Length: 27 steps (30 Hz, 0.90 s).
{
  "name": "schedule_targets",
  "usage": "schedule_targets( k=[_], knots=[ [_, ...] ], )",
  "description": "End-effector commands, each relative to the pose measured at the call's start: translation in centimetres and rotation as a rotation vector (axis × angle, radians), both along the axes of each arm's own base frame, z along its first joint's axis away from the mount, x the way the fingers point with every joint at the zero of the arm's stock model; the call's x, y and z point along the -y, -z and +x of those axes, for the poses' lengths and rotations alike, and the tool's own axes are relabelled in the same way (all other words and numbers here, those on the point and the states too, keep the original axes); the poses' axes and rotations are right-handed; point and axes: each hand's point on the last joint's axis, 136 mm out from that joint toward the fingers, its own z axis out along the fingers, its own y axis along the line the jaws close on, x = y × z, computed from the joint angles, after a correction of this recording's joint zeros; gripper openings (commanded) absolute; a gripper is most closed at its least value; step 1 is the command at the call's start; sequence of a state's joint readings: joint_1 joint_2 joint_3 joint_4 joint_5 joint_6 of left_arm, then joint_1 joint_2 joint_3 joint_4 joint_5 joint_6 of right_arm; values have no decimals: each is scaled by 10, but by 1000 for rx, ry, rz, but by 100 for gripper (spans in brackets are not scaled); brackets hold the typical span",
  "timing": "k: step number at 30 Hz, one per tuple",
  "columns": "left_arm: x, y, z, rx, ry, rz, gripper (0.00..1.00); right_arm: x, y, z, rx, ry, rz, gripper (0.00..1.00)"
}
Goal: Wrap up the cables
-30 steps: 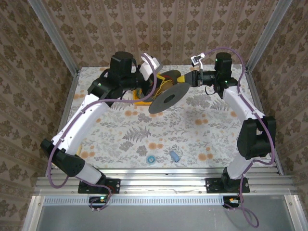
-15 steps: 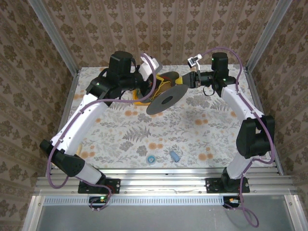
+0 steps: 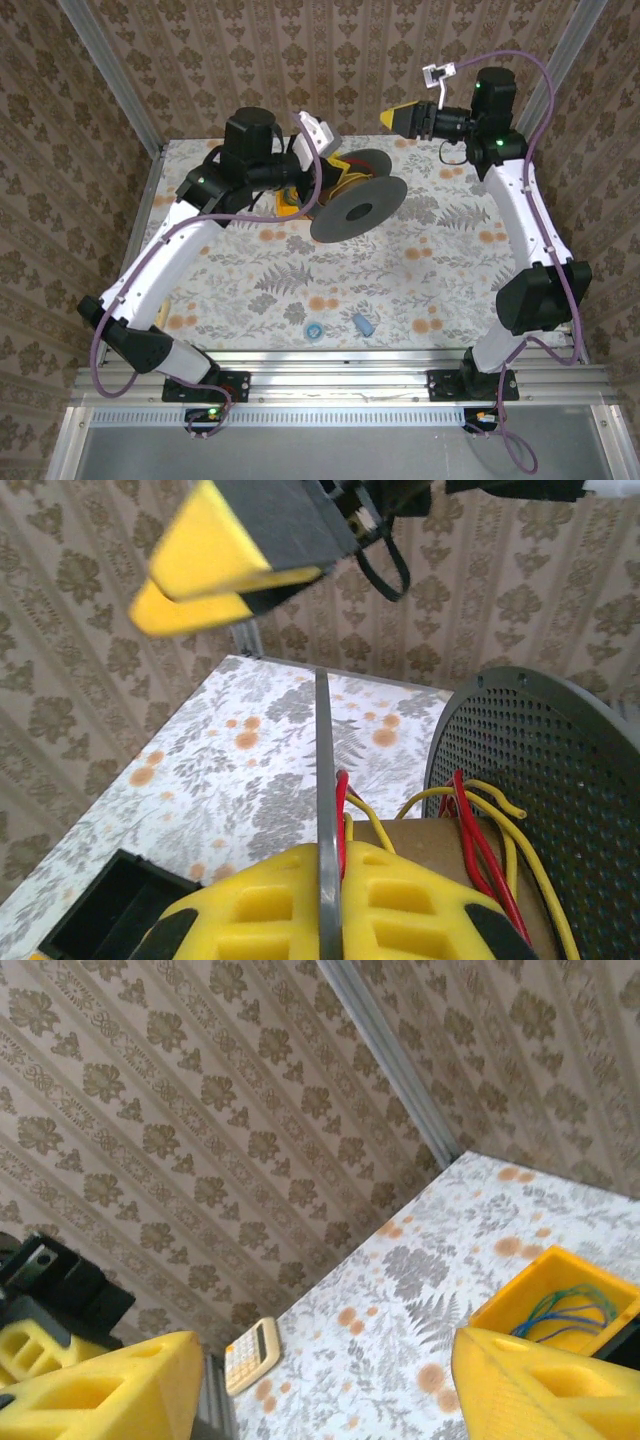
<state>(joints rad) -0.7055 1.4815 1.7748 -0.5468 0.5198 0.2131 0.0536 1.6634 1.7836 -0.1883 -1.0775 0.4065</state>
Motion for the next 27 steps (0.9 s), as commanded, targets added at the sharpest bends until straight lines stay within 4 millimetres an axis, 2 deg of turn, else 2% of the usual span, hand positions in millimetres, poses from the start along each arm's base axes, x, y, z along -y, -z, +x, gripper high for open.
schedule_targets(
  k=[1, 6, 8, 14, 19, 21, 27],
  knots=[
    [-7, -44, -14, 67, 31, -100, 0, 11, -11, 4, 34, 65, -22, 69],
    [-7, -40, -14, 58, 26, -91, 0, 30, -11, -8, 61, 98, -49, 73],
    [-7, -37, -11, 47, 22, -83, 0, 32, -11, -26, 104, 50, -54, 76],
    [-12, -37, 0, -12, 14, -120, 0, 18, 8, -105, 254, -157, -37, 90],
    [-14, -39, 7, -68, 37, -168, 0, 14, 26, -145, 275, -210, -31, 97],
    [-13, -43, 7, -80, 54, -191, 0, 13, 32, -154, 269, -217, -31, 98],
    [-9, -55, -10, -95, 164, -270, 0, 11, 46, -151, 232, -165, -48, 100]
  ],
)
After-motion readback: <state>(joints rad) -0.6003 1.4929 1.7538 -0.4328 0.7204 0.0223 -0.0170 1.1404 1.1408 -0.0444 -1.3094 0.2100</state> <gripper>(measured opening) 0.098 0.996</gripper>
